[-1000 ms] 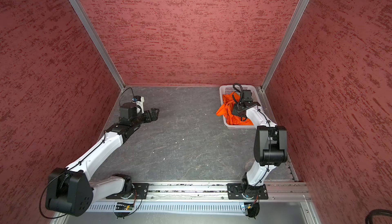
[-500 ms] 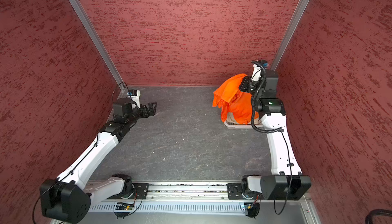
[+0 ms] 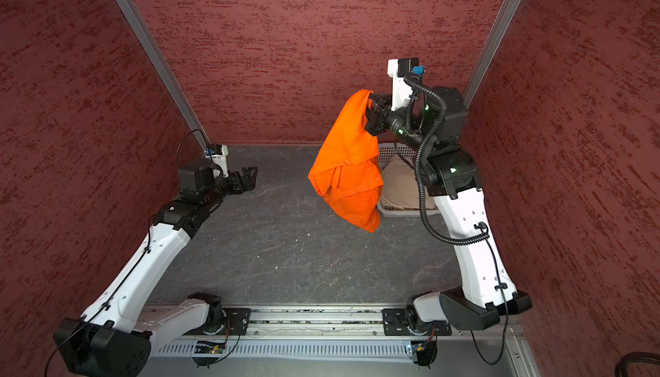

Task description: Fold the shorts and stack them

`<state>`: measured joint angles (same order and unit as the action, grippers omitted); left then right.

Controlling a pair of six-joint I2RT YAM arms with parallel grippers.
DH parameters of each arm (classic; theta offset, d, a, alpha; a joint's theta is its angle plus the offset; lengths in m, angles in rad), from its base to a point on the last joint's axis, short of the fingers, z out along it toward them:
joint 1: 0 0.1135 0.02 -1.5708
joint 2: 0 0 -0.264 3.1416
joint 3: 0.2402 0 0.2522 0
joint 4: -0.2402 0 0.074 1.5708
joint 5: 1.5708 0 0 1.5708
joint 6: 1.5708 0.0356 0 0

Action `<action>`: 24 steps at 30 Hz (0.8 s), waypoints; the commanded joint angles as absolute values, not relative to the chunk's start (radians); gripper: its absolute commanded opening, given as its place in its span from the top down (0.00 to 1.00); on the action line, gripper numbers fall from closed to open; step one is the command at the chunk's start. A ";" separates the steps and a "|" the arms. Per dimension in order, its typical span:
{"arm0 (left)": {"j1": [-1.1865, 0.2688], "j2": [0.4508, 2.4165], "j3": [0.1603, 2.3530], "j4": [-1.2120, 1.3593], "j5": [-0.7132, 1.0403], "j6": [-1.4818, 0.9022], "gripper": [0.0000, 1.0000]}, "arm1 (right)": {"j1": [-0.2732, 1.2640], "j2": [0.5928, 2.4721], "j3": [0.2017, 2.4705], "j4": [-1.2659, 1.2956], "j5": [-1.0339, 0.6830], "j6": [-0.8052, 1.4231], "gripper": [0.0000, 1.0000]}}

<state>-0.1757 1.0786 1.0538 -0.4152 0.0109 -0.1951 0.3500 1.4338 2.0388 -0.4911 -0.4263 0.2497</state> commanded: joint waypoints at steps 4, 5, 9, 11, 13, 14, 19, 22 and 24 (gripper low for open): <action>-0.149 1.035 1.119 -0.544 -0.100 -0.166 0.00 | 0.452 1.583 2.203 -0.485 -0.547 0.250 1.00; -0.141 1.027 1.121 -0.557 -0.103 -0.166 0.00 | 0.456 1.600 2.190 -0.467 -0.566 0.281 1.00; -0.103 1.004 1.121 -0.602 -0.122 -0.167 0.00 | 0.455 1.603 1.960 -0.306 -0.601 0.436 1.00; -0.085 1.001 1.115 -0.617 -0.118 -0.167 0.00 | 0.451 1.583 1.800 -0.230 -0.534 0.470 1.00; -0.073 1.004 1.108 -0.628 -0.109 -0.159 0.00 | 0.428 1.587 1.699 -0.245 -0.415 0.467 0.90; -0.071 1.008 1.103 -0.633 -0.107 -0.155 0.00 | 0.410 1.599 1.663 -0.277 -0.334 0.459 0.79; -0.071 1.035 1.067 -0.632 -0.066 -0.158 0.00 | 0.374 1.642 1.629 -0.460 -0.005 0.331 0.41; -0.072 1.045 1.027 -0.609 -0.023 -0.183 0.00 | 0.400 1.576 1.572 -0.471 0.035 0.265 0.36; -0.074 1.048 0.990 -0.581 0.009 -0.205 0.00 | 0.451 1.522 1.530 -0.487 0.098 0.207 0.36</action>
